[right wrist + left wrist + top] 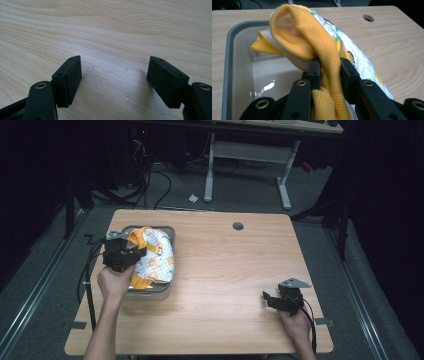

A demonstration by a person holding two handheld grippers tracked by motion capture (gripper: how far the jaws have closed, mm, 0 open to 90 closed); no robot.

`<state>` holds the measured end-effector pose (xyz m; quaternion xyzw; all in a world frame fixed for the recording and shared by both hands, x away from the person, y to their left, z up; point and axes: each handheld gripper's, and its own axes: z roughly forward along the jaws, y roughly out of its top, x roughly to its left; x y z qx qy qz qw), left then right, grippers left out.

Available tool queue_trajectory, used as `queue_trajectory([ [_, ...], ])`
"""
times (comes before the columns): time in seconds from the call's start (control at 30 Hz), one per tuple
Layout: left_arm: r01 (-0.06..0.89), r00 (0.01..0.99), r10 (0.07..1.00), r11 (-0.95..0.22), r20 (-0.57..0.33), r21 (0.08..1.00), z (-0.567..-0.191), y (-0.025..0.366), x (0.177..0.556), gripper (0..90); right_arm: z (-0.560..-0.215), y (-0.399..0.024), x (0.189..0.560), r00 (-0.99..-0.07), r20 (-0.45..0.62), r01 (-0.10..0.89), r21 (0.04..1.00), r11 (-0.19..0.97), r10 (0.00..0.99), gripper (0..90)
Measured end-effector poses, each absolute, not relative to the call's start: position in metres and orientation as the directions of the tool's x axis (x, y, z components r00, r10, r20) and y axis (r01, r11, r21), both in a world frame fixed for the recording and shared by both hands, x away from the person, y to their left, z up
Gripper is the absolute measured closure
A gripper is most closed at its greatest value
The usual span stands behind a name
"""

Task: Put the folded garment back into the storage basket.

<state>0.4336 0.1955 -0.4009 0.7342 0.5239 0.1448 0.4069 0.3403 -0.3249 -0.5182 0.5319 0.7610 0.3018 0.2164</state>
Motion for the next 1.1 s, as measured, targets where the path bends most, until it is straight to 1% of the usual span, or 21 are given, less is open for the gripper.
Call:
queue_trajectory([
  [0.43, 0.684, 0.386, 0.908, -0.165, -0.161, 0.711, -0.42, 0.191, 0.446, 72.8, -0.518, -0.325, 0.34, -0.341, -0.009, 0.679, 0.69, 0.252, 0.94, 28.3],
  [0.5, 0.69, 0.382, 0.913, -0.18, -0.143, 0.701, -0.424, 0.189, 0.448, 72.6, -0.518, -0.325, 0.34, -0.341, -0.009, 0.679, 0.69, 0.252, 0.94, 28.4],
  [1.1, 0.755, 0.339, 0.934, -0.201, -0.11, 0.624, -0.446, 0.18, 0.462, 70.8, -0.518, -0.325, 0.34, -0.341, -0.009, 0.679, 0.69, 0.252, 0.94, 28.3],
])
